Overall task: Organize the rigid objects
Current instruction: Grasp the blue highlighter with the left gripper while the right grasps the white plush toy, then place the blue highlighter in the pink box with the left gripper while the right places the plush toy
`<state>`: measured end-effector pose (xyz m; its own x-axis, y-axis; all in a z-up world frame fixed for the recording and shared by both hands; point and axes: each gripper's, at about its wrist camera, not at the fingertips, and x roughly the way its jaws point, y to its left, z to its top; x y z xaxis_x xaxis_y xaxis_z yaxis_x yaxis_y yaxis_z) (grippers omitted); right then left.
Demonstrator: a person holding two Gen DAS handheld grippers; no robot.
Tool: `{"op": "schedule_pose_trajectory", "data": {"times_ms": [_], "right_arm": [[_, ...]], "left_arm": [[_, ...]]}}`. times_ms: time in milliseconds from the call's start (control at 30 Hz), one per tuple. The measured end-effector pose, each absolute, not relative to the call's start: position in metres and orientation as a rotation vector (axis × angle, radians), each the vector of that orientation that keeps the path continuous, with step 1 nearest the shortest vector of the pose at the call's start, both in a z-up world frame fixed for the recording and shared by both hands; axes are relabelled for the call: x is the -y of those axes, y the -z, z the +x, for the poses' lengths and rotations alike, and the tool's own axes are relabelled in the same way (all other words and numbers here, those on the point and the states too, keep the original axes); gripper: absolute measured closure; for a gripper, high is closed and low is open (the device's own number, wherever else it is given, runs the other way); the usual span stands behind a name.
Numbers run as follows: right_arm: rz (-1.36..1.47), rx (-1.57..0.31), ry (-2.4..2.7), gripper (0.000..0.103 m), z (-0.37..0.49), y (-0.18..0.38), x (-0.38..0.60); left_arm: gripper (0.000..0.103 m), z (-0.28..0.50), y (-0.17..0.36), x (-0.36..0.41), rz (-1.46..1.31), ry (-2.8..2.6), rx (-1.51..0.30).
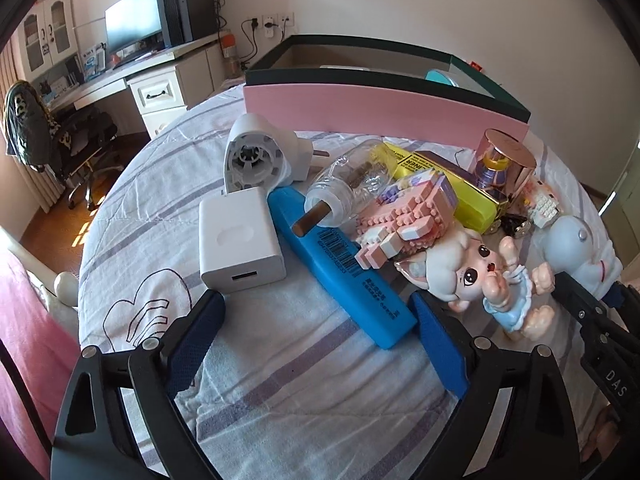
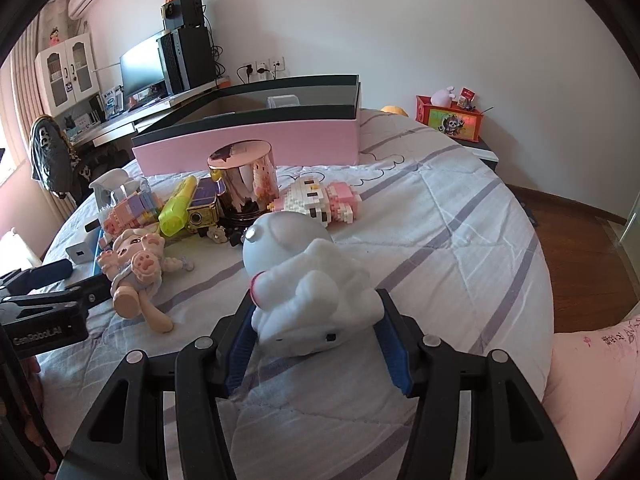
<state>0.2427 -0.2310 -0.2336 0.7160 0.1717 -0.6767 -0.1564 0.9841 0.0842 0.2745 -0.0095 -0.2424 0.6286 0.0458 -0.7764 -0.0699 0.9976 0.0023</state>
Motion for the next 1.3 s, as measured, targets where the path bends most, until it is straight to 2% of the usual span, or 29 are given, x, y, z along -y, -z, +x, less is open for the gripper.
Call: {"op": "schedule_pose_trajectory", "data": {"times_ms": [100,167,200,233,267,300,400,800,867,933,1000,1100,1200,1300], "right_arm": [[0.025,-0.748,-0.190,0.046,0.245,0.235,0.232],[0.023,-0.749,-0.192,0.046,0.246,0.235,0.232],[0.025,-0.748,-0.193,0.047,0.244,0.235,0.231],[0.026,-0.748,-0.194,0.047,0.244,0.235,0.232],[0.025,-0.748,-0.193,0.047,0.244,0.235,0.231],[0.023,-0.749,-0.192,0.047,0.245,0.235,0.232],[0.012,-0.747,-0.183,0.048,0.244,0.235,0.230],[0.011,-0.781,-0.249,0.048,0.213,0.230,0.208],[0.001,-0.781,-0.231,0.047,0.214,0.231,0.205],[-0.001,-0.787,-0.219,0.047,0.219,0.233,0.205],[-0.007,-0.781,-0.199,0.047,0.225,0.232,0.205],[-0.021,-0.783,-0.195,0.047,0.231,0.233,0.203],[-0.045,-0.793,-0.199,0.047,0.236,0.233,0.201],[-0.040,-0.790,-0.200,0.047,0.241,0.233,0.202]], "left_arm": [[0.013,0.281,0.244,0.010,-0.016,-0.058,-0.900],[0.027,0.278,0.242,0.010,-0.011,-0.044,-0.881],[0.043,0.279,0.240,0.009,0.000,-0.031,-0.873],[0.054,0.279,0.239,0.008,0.002,-0.001,-0.868],[0.057,0.277,0.239,0.006,0.010,0.015,-0.867],[0.069,0.274,0.237,0.004,0.013,0.020,-0.860],[0.078,0.265,0.237,-0.009,-0.007,0.051,-0.853],[0.077,0.222,0.238,-0.039,-0.048,0.191,-0.860],[0.073,0.225,0.238,-0.037,-0.049,0.185,-0.861],[0.063,0.231,0.239,-0.032,-0.039,0.179,-0.864],[0.060,0.235,0.238,-0.026,-0.013,0.166,-0.855],[0.063,0.237,0.242,-0.016,0.069,0.147,-0.826],[0.077,0.234,0.240,-0.013,0.097,0.164,-0.806],[0.077,0.233,0.236,-0.014,0.098,0.162,-0.800]]}}
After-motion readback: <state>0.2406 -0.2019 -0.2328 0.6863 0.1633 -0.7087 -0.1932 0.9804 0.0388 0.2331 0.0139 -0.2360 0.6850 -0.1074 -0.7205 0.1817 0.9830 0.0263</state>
